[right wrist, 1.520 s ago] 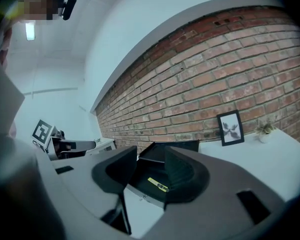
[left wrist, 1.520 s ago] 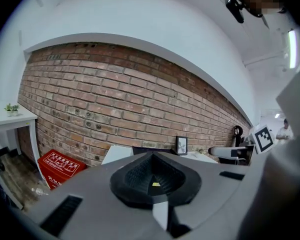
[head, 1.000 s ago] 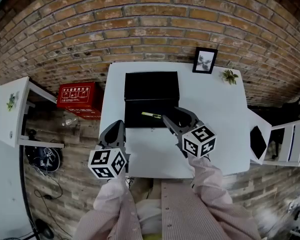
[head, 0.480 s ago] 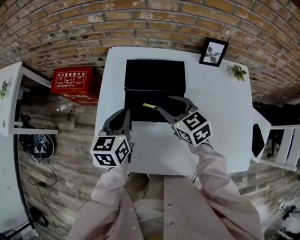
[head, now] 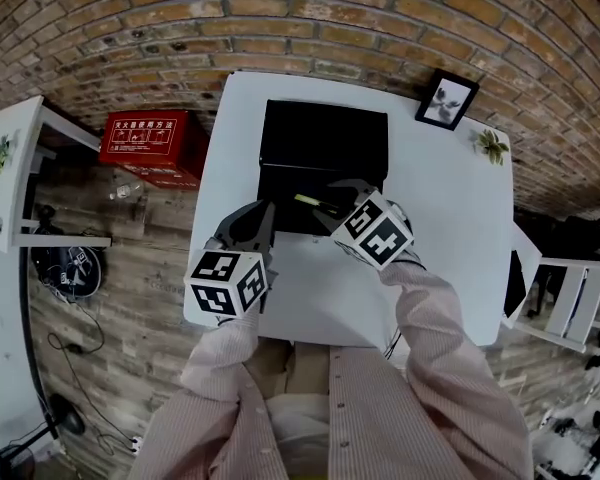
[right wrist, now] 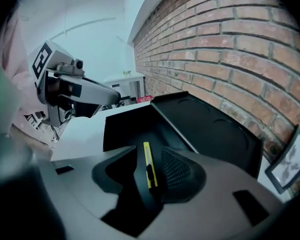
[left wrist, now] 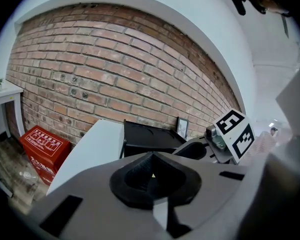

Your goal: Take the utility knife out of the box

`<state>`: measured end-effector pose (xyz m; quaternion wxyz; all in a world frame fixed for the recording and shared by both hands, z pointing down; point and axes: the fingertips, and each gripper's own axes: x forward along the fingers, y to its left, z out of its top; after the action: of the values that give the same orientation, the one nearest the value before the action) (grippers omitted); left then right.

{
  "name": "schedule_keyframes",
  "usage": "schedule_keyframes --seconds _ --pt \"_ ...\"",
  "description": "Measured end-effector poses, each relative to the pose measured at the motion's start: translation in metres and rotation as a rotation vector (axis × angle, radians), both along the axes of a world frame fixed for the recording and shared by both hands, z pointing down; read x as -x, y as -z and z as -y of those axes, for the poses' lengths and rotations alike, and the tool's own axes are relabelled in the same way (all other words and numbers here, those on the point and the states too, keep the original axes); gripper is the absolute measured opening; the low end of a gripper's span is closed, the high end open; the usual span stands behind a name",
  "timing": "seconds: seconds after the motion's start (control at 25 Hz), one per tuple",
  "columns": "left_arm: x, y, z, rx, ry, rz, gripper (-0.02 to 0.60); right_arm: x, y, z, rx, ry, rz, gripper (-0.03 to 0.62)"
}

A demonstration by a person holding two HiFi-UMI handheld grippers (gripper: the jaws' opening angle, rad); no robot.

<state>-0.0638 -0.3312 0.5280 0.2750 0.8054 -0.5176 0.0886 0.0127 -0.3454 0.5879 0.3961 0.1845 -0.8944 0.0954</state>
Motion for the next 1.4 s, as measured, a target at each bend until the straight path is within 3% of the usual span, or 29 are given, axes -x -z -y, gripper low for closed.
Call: schedule_keyframes --seconds 0.28,0.72,0.92,1.28,1.4 --pt "0.003 -0.009 0.000 0.025 0.005 -0.015 -0.008 0.011 -0.022 -0.002 0.050 0.078 -0.095 0.156" --pt "-0.001 -0.015 0.000 0.041 -0.013 -0.032 -0.008 0.010 -0.043 -0.003 0.097 0.122 -0.232 0.155" --pt "-0.001 -0.015 -0.001 0.044 -0.014 -0.032 -0.008 0.010 -0.044 -0.004 0.101 0.133 -0.241 0.152" --pt "-0.004 -0.014 -0.002 0.039 -0.017 -0.029 -0.008 0.013 -0.045 -0.012 0.079 0.186 -0.237 0.054" --pt "-0.005 -0.013 -0.002 0.037 -0.017 -0.029 -0.008 0.013 -0.042 -0.010 0.064 0.191 -0.246 0.054"
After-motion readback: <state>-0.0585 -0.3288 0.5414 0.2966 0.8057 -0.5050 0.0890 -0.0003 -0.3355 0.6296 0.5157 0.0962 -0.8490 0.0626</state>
